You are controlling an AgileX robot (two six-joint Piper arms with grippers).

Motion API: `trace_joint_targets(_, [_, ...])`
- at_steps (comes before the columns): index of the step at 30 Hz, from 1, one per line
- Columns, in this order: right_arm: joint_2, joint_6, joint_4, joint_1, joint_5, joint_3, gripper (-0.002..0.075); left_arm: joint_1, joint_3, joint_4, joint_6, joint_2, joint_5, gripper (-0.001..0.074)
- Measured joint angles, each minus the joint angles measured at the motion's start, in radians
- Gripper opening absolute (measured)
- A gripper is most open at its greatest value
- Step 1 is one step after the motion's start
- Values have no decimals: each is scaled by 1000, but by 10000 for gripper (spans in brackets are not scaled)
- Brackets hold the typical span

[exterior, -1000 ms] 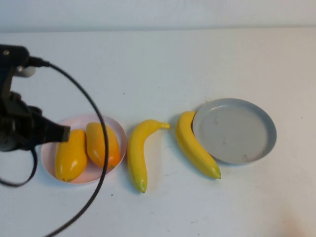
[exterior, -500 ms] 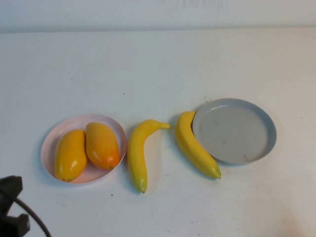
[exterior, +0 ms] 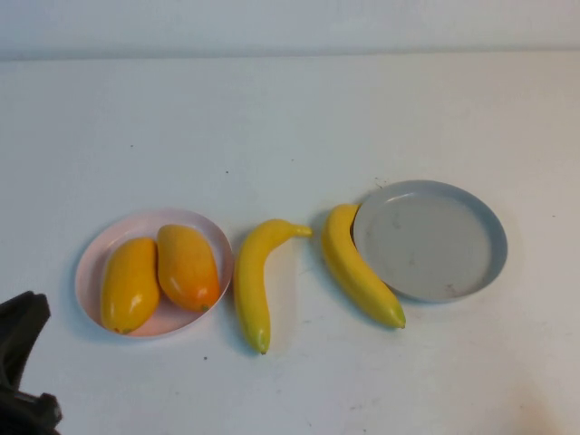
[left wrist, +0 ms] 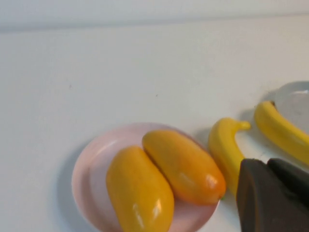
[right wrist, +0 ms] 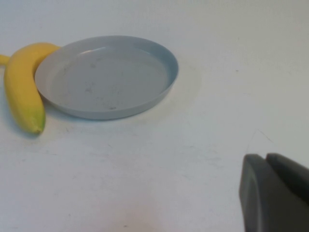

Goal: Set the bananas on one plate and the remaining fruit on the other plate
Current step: Put another type of fruit in the right plate

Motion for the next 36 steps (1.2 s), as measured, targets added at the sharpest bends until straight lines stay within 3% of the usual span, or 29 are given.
trace_joint_targets(4, [0, 0, 0, 0, 0, 0, -17, 0, 115, -4, 55, 0, -258, -4])
trace_joint_targets(8, [0, 0, 0, 0, 0, 0, -17, 0, 262, -124, 222, -26, -470, -4])
trace_joint_targets(14, [0, 0, 0, 0, 0, 0, -17, 91, 379, -355, 423, -155, -613, -4])
trace_joint_targets(19, [0, 0, 0, 0, 0, 0, -17, 225, 381, -366, 442, -270, -547, -4])
trace_joint_targets(24, [0, 0, 0, 0, 0, 0, -17, 318, 381, -358, 441, -394, -361, -4])
trace_joint_targets(36, [0, 0, 0, 0, 1, 0, -17, 347, 383, -330, 437, -442, 34, -3])
